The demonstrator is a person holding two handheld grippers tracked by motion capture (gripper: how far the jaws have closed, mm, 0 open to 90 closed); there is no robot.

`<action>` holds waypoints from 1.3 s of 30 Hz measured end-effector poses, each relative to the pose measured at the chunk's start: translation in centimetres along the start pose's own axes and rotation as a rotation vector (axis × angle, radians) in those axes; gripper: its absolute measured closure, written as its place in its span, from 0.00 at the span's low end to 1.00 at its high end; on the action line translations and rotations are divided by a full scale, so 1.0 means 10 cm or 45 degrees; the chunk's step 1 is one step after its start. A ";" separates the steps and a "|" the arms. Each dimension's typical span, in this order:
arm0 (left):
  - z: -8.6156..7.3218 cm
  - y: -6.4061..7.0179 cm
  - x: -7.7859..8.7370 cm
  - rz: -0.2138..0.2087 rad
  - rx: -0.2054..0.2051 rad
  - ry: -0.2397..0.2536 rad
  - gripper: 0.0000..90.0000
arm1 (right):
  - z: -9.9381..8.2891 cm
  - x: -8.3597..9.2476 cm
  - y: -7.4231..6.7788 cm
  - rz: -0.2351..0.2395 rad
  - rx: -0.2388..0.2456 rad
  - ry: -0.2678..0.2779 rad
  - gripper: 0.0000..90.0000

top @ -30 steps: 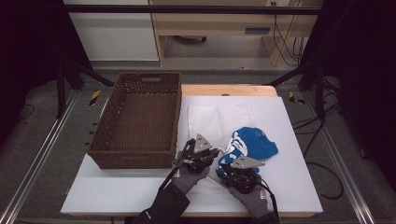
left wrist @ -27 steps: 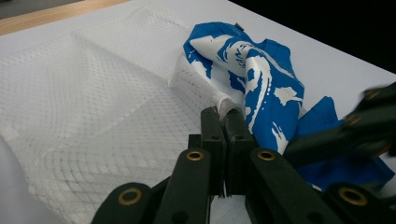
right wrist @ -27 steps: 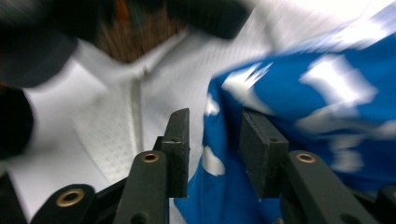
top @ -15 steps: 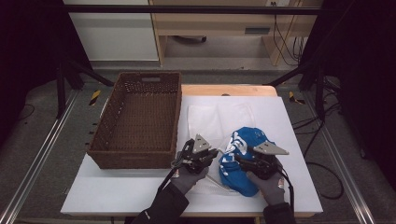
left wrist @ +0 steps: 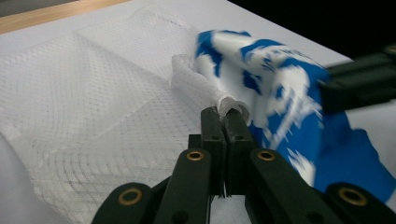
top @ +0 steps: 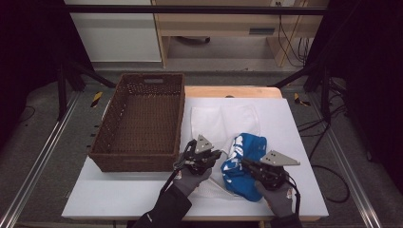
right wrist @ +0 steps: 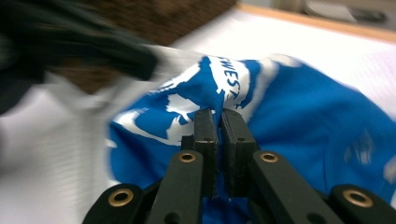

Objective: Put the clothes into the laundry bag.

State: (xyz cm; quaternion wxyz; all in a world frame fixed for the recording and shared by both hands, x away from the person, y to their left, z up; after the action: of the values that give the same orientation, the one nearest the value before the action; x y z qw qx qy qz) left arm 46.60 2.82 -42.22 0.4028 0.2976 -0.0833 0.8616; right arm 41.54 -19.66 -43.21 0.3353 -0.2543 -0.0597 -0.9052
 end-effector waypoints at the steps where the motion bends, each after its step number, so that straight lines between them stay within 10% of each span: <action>1: 0.02 0.01 0.01 0.003 -0.006 0.004 0.98 | 0.00 0.02 -0.06 0.030 0.008 0.003 0.96; 7: 0.09 0.06 0.05 0.017 -0.028 0.025 0.99 | -0.04 -0.29 -0.30 0.123 0.039 -0.072 0.95; 15: 0.05 0.08 0.07 0.006 -0.026 0.031 0.99 | -0.09 -0.84 -0.27 -0.017 -0.015 -0.221 0.89; 23: -0.05 0.01 0.07 0.000 0.005 0.033 0.98 | -0.04 -0.42 -0.19 0.012 -0.032 -0.059 0.69; 30: -0.08 0.01 0.07 0.000 -0.006 0.031 0.98 | 0.04 -0.07 0.24 -0.238 -0.107 0.068 0.42; 36: -0.08 0.01 0.07 -0.002 -0.014 0.026 0.98 | -0.04 -0.43 0.52 -0.320 -0.127 -0.084 0.33; 39: -0.08 0.01 0.06 -0.002 -0.015 0.019 0.98 | -0.10 -0.60 0.54 -0.242 -0.149 -0.164 0.56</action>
State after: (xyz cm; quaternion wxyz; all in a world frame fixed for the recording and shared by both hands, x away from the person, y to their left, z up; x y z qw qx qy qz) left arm 45.85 3.47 -42.54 0.4056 0.2890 -0.0851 0.8630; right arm 48.48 -20.64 -47.41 0.2280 -0.3240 -0.0521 -0.9167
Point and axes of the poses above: each handheld gripper's, and its own axes: x roughly backward along the jaws, z roughly out of its top, y roughly to its right, the point moved 1 cm from there along -x, roughly forward along the jaws, and after that the axes turned 4 degrees about -y, right-handed, at the moved point
